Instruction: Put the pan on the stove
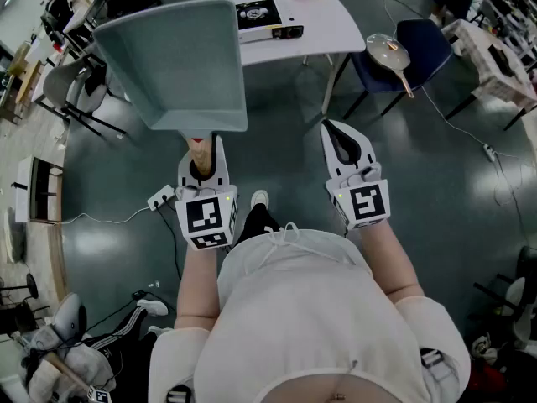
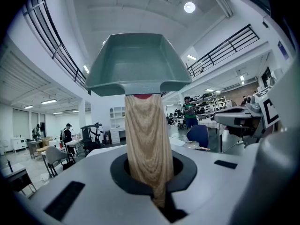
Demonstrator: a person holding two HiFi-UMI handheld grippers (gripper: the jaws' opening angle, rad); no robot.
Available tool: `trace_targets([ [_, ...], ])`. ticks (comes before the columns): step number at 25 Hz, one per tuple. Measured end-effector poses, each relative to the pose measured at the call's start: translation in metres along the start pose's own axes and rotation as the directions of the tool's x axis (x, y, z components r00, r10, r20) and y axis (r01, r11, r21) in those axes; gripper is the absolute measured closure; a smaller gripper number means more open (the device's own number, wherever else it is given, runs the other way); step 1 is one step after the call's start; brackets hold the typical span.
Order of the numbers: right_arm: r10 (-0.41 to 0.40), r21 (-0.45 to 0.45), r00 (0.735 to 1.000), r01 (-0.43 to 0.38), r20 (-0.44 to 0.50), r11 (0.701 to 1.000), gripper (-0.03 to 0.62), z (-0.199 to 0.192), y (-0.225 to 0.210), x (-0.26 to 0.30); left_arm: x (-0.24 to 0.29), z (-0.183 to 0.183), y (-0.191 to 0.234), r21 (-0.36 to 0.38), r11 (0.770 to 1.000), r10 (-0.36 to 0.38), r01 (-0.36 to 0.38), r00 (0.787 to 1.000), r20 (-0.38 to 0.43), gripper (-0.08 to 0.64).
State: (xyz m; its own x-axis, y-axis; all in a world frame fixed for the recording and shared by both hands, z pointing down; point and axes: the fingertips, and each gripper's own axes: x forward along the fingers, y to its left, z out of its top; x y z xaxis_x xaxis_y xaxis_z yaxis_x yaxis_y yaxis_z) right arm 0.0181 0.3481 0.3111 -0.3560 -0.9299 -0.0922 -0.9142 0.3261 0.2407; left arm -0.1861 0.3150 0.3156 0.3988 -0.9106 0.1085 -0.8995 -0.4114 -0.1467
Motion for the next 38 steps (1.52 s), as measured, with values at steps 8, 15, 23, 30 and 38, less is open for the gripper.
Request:
trace_targets([
  [8,-0.011,0.046,1.000,0.012,-0.012,0.999,0.594,-0.003,-0.002,0.004,0.007,0.005,-0.003,0.021,0.999,-0.027,0.027,0.999,0.021,0.538],
  [15,-0.051,0.073,0.998,0.053,-0.021,0.996,0.591,-0.011,-0.020,0.000,0.019,0.004,-0.015,-0.003,0.998,-0.057,0.057,0.998,0.017,0.538],
  [23,-0.051,0.104,0.997,0.057,-0.054,0.993,0.589,-0.036,-0.039,0.050,0.066,-0.004,0.007,0.024,0.999,-0.043,0.044,0.999,-0.015,0.538],
  [30,-0.048,0.097,0.994,0.057,-0.097,0.994,0.589,-0.059,-0.066,0.139,0.157,-0.012,0.044,0.003,0.999,-0.049,0.049,0.998,-0.029,0.538],
  [38,-0.060,0.061,0.993,0.066,-0.098,0.996,0.589,-0.068,-0.112,0.277,0.287,-0.001,0.114,-0.021,0.998,-0.060,0.059,0.998,-0.014,0.538],
])
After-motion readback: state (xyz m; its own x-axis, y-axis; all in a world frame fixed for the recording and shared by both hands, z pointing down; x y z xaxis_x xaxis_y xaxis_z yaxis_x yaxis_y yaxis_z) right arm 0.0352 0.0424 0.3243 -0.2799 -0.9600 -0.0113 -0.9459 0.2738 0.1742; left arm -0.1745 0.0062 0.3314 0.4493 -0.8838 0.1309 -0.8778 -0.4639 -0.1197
